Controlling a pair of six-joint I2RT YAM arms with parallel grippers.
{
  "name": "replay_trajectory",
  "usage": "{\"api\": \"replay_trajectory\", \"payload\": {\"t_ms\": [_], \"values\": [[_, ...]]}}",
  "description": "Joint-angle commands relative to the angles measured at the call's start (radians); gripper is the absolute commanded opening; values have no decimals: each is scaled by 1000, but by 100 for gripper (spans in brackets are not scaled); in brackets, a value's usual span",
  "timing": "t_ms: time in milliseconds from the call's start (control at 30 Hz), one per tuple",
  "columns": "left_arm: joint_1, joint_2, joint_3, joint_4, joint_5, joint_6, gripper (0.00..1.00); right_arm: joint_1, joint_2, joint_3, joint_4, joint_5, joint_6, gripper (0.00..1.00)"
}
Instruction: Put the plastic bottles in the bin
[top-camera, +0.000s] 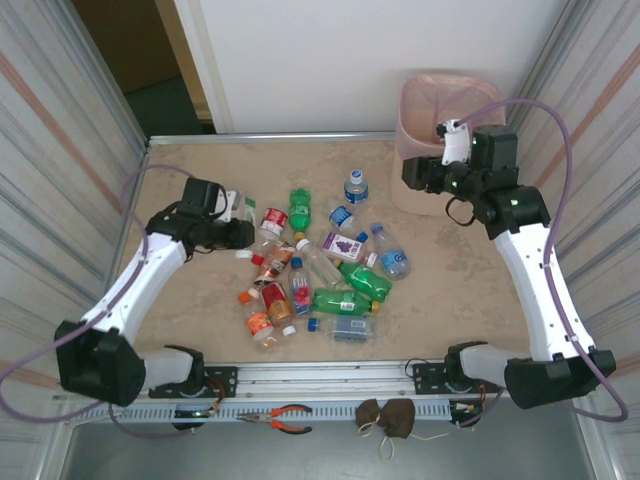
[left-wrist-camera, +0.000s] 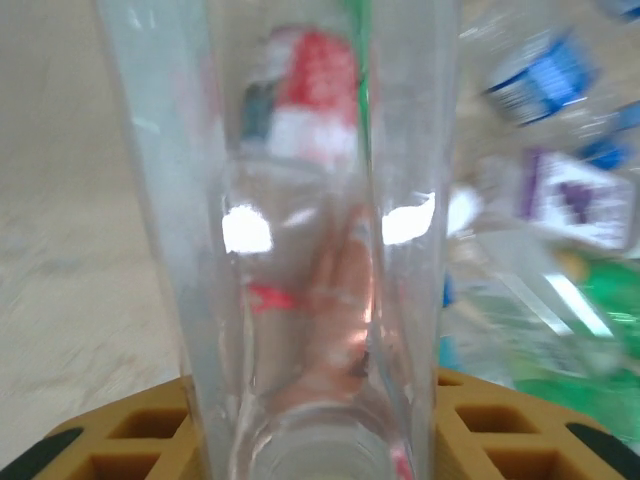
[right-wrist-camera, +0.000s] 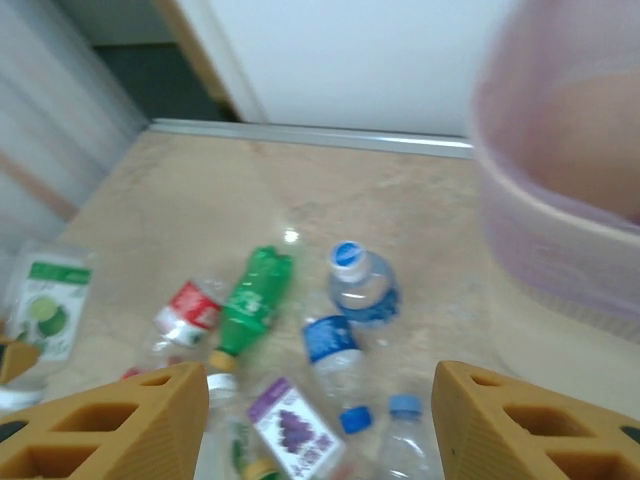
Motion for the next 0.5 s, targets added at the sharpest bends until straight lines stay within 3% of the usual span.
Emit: {"api": "replay_trajectory", "payload": {"t_ms": [0, 200, 467], "values": [[1, -81, 31, 133, 224, 31, 42, 45, -57, -34, 160, -127, 78, 61], [-2, -160, -11, 448, 576, -23, 40, 114, -82, -61, 327, -240, 155, 63], [-20, -177, -25, 827, 789, -158, 40, 199, -28, -26, 527, -411, 267, 66]]}}
